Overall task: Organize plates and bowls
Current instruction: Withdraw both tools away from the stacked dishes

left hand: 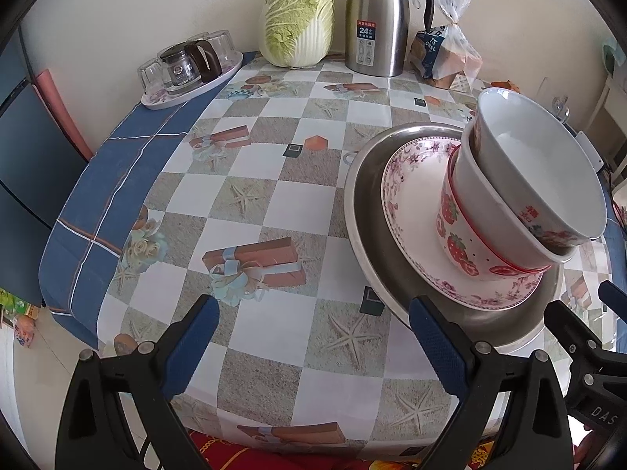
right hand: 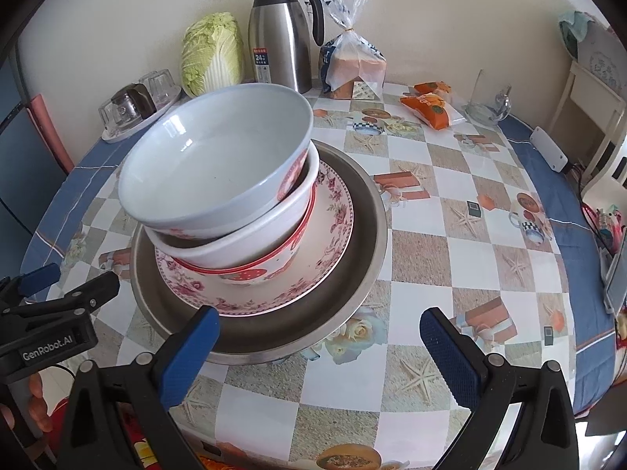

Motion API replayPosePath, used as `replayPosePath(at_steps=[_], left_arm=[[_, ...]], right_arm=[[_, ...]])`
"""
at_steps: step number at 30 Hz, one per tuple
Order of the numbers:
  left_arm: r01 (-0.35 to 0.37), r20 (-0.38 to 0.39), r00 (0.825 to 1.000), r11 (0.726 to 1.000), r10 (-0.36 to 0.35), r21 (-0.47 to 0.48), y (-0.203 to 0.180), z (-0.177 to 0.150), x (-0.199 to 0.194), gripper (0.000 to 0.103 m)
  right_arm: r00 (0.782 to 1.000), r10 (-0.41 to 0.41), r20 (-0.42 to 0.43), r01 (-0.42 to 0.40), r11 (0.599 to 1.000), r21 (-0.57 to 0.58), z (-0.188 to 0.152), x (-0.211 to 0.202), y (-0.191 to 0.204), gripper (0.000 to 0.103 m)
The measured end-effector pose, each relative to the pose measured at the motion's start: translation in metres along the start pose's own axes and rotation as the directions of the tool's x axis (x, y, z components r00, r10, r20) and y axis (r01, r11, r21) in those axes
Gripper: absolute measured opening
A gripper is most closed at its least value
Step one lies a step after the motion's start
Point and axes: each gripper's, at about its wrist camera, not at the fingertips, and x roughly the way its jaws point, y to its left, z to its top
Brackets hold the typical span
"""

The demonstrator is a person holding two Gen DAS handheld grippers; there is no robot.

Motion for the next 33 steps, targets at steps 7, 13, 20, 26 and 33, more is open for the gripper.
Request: replayPosePath(at_steps=[7,13,20,26,33], left_arm=[[0.003,-0.020,1.000,1.000,-0.003,0.010,-0.002,-0.001,0.005,0.098],[0.002,-0.028,1.000,1.000,-0.002,0.013,-0.003,-0.002,0.008,0.098],[-0.001,-0.043,0.999,1.000,0.002,0.019,-0.003,-0.002,0.011,0.098],[-0.003,-0.060,0.998,0.999,0.006,0.035,-0.007,-0.003,0.015,0.098],[-0.004,-0.052,0.999,0.999,0.006,0.036,-0.007,-0.004,0.014,0.098]], right_arm=[[1.000,-0.006,-0.023,0.006,1.000,-0.007,-0.001,0.007,0.000,0.103],[0.999,-0.012,-0.034,0.012,1.000,0.000,-0.002,0.010,-0.002,0.103],[0.999,-0.018,-0.037,0.018,1.000,0.004,-0.002,0.012,-0.003,0.103],[0.999,-0.018,-0.040,0.018,1.000,0.001,-0.002,0.012,-0.003,0.103],[0.999,-0.018,-0.044,0.018,1.000,-0.004,-0.002,0.012,-0.002,0.103]])
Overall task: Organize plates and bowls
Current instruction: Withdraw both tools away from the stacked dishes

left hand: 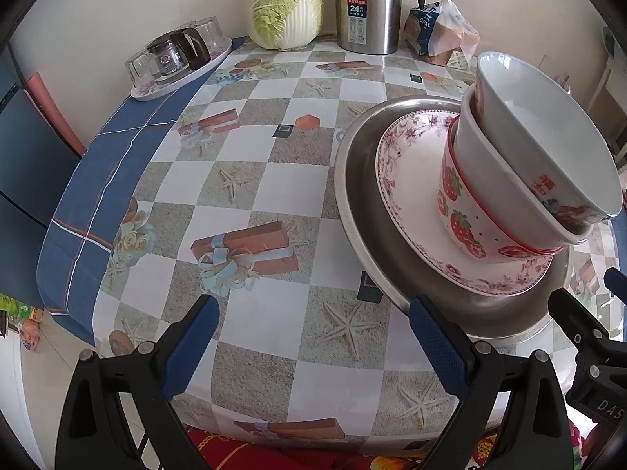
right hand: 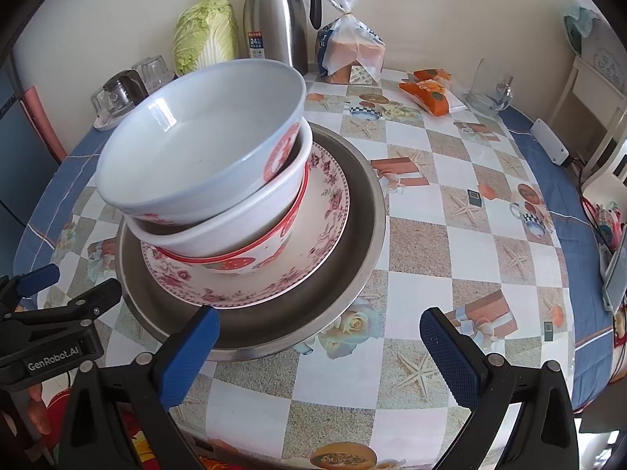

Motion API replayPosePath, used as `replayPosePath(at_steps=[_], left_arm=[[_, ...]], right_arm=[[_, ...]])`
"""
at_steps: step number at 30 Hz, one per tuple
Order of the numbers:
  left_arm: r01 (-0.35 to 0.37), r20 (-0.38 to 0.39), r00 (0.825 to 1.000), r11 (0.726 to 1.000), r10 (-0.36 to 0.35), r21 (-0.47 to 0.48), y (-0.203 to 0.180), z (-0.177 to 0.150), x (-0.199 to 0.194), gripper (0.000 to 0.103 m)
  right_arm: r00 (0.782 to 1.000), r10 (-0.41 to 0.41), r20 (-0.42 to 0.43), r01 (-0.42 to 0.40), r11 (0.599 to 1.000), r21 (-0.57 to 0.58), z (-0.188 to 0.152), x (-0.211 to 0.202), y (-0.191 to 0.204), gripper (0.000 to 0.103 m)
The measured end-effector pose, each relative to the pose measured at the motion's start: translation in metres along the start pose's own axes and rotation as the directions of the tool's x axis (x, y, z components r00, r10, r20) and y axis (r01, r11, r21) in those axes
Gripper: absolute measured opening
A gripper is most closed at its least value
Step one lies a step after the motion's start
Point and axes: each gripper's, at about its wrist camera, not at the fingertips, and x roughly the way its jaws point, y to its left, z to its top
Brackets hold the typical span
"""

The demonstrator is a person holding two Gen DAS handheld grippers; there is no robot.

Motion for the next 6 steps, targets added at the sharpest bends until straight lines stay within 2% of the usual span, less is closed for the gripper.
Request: replayPosePath(at_steps=[6], left_arm=[[0.015,0.011,1.000,1.000,-0.015,0.010,-0.0020,0.0004,-0.0021,0.098]], right_arm=[[1.000,-0.001,-0.001,0.001,1.000,0.000,-0.0001,0.0000,0.0002,0.103]])
